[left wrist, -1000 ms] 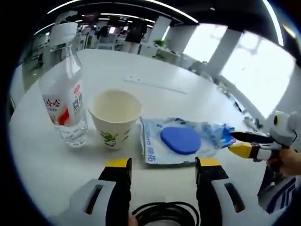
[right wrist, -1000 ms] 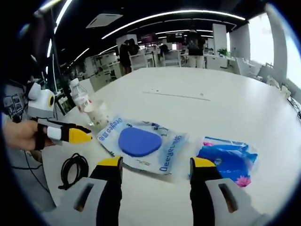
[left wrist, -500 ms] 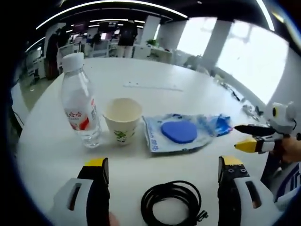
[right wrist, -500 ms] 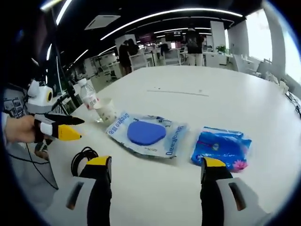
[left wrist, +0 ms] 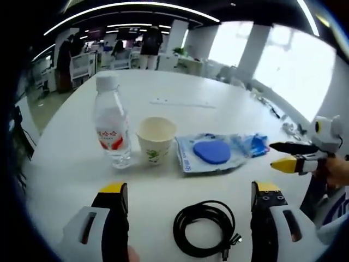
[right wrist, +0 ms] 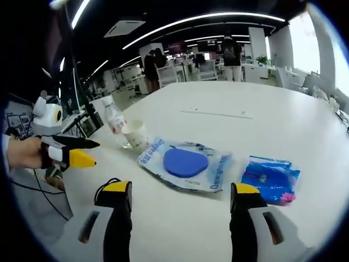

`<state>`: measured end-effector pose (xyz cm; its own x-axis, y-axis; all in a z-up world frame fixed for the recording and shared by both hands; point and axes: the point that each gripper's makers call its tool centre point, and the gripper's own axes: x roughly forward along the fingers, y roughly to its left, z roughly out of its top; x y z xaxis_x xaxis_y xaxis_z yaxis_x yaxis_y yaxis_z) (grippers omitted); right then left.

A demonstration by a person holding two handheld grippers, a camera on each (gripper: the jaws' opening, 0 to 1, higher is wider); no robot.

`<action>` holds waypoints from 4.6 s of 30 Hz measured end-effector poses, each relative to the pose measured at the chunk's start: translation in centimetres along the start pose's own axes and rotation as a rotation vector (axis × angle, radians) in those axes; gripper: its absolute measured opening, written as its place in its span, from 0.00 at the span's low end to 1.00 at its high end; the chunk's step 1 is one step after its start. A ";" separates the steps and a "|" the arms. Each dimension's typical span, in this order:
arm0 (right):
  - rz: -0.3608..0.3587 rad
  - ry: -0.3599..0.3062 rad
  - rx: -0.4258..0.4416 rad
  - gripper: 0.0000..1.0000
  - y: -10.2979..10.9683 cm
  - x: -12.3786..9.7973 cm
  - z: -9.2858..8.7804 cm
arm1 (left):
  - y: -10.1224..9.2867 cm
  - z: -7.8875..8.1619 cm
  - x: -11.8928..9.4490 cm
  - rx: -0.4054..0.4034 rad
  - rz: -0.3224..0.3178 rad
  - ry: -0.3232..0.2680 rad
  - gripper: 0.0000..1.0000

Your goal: Arrange the tabletop items into an orderly group along one side of the table until the central work area is clear of visible clutter.

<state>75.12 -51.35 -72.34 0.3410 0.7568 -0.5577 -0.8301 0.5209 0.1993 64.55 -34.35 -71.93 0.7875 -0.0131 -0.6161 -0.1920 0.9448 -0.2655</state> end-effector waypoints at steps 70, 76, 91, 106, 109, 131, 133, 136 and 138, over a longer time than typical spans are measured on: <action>0.317 0.221 0.011 0.27 13.2 6.6 -8.7 | 0.2 -11.7 -0.2 -0.203 0.072 0.183 0.27; 0.289 0.281 0.058 0.06 12.8 5.8 -9.7 | 1.0 -12.7 -1.1 -0.309 0.110 0.229 0.07; 0.288 0.244 0.166 0.00 12.6 5.2 -6.8 | -0.3 -9.6 -2.4 -0.323 0.070 0.180 0.00; 0.283 0.189 0.202 0.00 12.2 2.7 -3.6 | -2.0 -6.0 -3.6 -0.282 0.039 0.146 0.00; 0.278 0.178 0.205 0.00 11.9 2.4 -3.1 | -2.4 -5.5 -3.7 -0.278 0.030 0.140 0.00; 0.177 0.118 0.291 0.00 5.6 -1.2 -2.2 | -8.9 -2.8 -0.9 -0.199 -0.087 0.170 0.00; 0.162 0.111 0.304 0.00 4.4 -1.9 -2.2 | -9.7 -2.6 -0.1 -0.204 -0.114 0.184 0.00; 0.140 0.095 0.316 0.00 2.8 -3.0 -2.0 | -11.8 -2.3 0.8 -0.170 -0.149 0.203 0.00; 0.116 0.087 0.326 0.00 1.4 -3.7 -2.1 | -12.9 -2.1 1.6 -0.150 -0.170 0.215 0.00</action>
<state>71.73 -54.27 -71.66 0.2022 0.7890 -0.5802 -0.6715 0.5429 0.5043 67.08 -47.24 -71.04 0.6766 -0.2507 -0.6924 -0.1650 0.8648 -0.4743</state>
